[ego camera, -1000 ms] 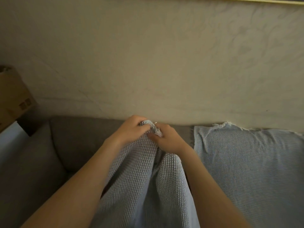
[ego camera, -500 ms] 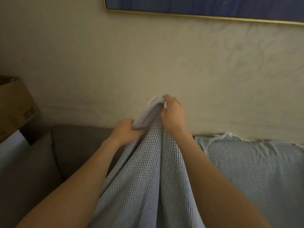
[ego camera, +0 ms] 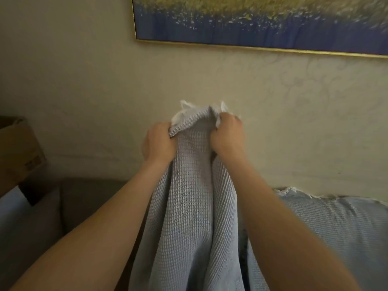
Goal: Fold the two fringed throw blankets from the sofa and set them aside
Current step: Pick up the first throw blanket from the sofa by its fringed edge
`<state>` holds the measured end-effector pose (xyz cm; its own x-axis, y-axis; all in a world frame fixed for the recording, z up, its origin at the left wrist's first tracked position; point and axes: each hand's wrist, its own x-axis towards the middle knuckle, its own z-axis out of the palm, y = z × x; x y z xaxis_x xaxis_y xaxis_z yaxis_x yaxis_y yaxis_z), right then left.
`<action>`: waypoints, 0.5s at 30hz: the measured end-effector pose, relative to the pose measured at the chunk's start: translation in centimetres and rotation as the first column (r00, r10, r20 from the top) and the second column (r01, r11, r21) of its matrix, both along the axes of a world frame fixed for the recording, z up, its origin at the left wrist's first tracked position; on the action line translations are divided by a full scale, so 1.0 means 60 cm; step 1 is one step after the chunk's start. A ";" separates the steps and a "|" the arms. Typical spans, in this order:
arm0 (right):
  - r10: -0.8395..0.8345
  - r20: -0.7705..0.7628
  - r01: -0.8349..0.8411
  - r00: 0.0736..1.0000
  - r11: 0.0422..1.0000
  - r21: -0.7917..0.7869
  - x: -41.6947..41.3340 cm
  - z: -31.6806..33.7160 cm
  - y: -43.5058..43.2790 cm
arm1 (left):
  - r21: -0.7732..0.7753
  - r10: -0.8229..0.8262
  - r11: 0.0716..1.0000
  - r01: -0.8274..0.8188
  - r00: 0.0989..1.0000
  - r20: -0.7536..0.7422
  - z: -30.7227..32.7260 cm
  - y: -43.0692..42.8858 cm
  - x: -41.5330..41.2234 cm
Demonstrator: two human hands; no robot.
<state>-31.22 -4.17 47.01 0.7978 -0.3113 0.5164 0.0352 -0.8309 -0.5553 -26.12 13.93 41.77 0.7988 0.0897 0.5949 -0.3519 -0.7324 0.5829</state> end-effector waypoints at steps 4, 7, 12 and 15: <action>-0.120 -0.292 0.101 0.949 0.992 -0.081 -0.037 -0.083 -0.019 | 0.124 -0.071 0.987 0.106 0.962 -0.262 -0.054 0.036 0.012; 0.079 -0.245 -0.071 0.966 0.997 0.040 -0.060 -0.145 -0.009 | 0.164 -0.207 0.934 0.317 0.855 -0.475 -0.084 0.034 0.003; 0.526 -0.248 -0.476 0.813 0.847 0.235 -0.092 -0.234 0.017 | 0.086 -0.491 0.772 0.630 0.676 -0.549 -0.130 0.000 -0.056; 0.542 -0.350 -0.477 0.764 0.840 0.259 -0.096 -0.266 0.016 | -0.027 -0.527 0.790 0.612 0.657 -0.539 -0.152 -0.007 -0.076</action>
